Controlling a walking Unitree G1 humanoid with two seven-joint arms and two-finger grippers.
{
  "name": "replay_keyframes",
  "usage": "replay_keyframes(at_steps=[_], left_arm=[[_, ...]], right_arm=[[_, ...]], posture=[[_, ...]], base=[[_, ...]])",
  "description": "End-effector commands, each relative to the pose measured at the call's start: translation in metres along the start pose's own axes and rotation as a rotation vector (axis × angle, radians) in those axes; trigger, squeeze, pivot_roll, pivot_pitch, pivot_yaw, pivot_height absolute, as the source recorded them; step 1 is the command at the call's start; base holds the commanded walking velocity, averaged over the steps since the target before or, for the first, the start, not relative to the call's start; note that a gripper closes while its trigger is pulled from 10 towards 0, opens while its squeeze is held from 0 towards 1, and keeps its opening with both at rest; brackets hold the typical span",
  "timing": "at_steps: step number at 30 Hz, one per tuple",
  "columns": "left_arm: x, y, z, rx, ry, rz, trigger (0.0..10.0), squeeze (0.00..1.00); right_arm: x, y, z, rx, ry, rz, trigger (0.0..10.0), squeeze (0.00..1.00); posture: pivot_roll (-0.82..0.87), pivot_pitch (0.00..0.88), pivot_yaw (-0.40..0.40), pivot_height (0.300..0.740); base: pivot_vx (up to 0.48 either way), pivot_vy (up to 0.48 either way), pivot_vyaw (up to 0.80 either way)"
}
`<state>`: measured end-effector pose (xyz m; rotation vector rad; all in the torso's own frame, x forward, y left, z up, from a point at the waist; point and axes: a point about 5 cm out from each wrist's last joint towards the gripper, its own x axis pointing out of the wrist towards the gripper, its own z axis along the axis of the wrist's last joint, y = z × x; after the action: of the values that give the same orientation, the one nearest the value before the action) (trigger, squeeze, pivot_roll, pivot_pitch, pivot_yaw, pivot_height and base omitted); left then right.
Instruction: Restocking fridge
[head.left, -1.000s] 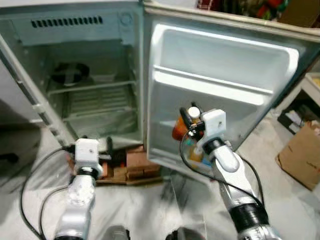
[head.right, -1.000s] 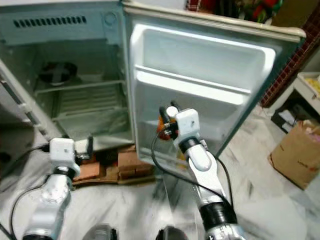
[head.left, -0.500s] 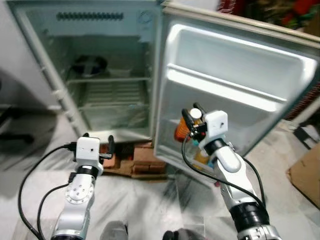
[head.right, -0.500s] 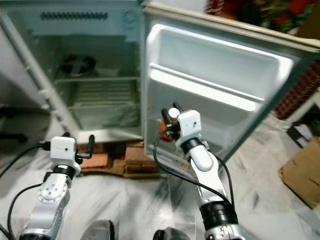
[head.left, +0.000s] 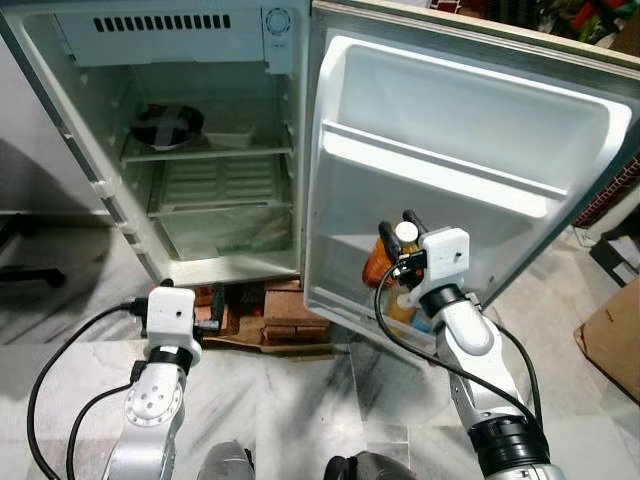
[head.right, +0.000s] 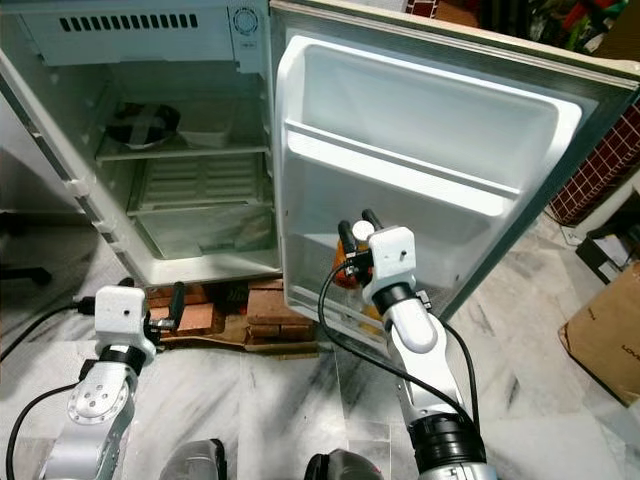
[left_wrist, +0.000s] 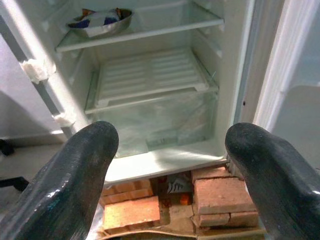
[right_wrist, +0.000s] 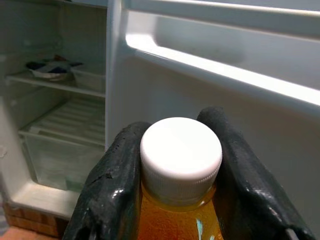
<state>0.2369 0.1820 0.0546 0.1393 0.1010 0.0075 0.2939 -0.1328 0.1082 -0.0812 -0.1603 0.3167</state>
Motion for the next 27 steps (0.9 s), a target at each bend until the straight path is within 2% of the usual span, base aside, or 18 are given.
replay_keyframes(at_steps=[1, 7, 11, 23, 27], left_arm=[[-0.001, 0.000, 0.002, 0.002, -0.007, -0.008, 10.0, 0.00], [-0.004, 0.000, 0.002, -0.010, -0.002, -0.014, 10.0, 0.00], [-0.012, 0.004, 0.000, -0.013, 0.013, -0.001, 10.0, 0.00], [-0.012, 0.005, 0.000, -0.024, 0.020, 0.019, 10.0, 0.00], [-0.012, 0.006, 0.001, -0.026, 0.023, 0.021, 10.0, 0.00]], right_arm=[[0.000, 0.001, 0.006, -0.001, -0.031, -0.003, 10.0, 0.00], [-0.003, 0.003, 0.003, 0.005, -0.017, -0.012, 10.0, 0.00], [-0.007, 0.002, 0.001, 0.022, -0.011, -0.036, 10.0, 0.00], [-0.008, 0.006, 0.000, 0.037, -0.010, -0.030, 10.0, 0.00], [-0.008, 0.006, 0.001, 0.038, -0.010, -0.029, 10.0, 0.00]], posture=[[0.12, 0.113, -0.083, 0.740], [0.12, 0.105, -0.086, 0.740], [0.12, 0.104, -0.082, 0.740], [0.12, 0.114, -0.075, 0.740], [0.12, 0.118, -0.077, 0.720]], base=[[0.000, 0.000, 0.00], [0.000, 0.000, 0.00], [0.000, 0.000, 0.00], [0.000, 0.000, 0.00], [0.000, 0.000, 0.00]])
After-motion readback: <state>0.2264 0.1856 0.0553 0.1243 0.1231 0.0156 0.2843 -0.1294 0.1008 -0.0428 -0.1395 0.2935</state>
